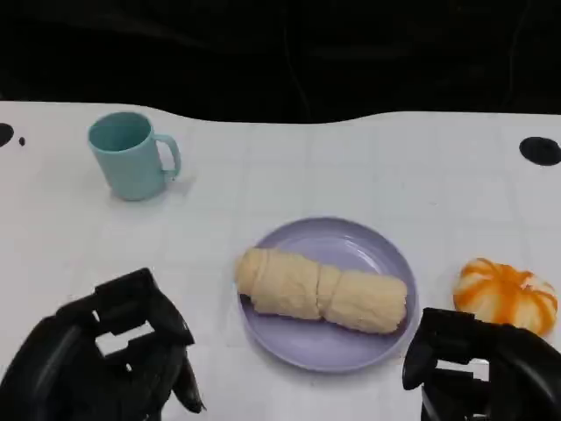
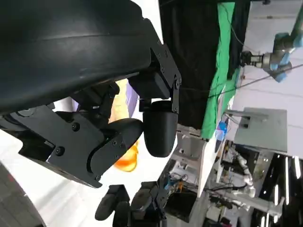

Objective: Grasp the towel on the left side of the plate with the left hand and place it into the plate.

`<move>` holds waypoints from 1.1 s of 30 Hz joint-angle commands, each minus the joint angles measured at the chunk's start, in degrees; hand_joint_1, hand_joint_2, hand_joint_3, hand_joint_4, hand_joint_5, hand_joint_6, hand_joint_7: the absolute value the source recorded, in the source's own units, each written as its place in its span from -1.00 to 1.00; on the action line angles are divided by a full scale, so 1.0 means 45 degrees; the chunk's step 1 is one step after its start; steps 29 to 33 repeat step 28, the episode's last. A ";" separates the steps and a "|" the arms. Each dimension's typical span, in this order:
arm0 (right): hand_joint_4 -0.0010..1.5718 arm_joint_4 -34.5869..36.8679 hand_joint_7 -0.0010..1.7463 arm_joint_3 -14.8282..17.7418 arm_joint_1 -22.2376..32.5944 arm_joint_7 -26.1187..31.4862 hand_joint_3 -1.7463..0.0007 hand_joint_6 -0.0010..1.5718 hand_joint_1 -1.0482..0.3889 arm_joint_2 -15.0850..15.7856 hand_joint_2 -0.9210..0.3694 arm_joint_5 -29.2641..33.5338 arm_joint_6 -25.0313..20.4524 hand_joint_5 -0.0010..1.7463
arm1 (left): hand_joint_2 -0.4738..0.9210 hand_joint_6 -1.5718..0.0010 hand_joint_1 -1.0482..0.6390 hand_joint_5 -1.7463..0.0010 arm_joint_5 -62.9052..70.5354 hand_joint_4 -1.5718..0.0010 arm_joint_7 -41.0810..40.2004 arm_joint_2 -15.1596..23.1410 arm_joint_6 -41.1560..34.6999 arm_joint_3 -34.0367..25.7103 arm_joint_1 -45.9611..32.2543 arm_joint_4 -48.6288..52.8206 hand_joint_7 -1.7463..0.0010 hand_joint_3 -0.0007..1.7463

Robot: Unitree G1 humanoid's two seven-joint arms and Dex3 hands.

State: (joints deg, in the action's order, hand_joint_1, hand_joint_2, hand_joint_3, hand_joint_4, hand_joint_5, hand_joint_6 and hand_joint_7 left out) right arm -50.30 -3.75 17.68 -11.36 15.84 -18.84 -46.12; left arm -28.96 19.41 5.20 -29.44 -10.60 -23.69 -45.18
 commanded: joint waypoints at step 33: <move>-0.07 0.0949 0.84 0.0251 0.0027 -0.0403 -0.51 -0.20 0.44 0.0194 -0.40 0.0168 0.1238 1.00 | 0.42 -0.04 0.13 -0.87 0.0678 -0.11 -0.0516 0.0238 0.2249 0.0669 0.0137 0.2209 -0.62 0.37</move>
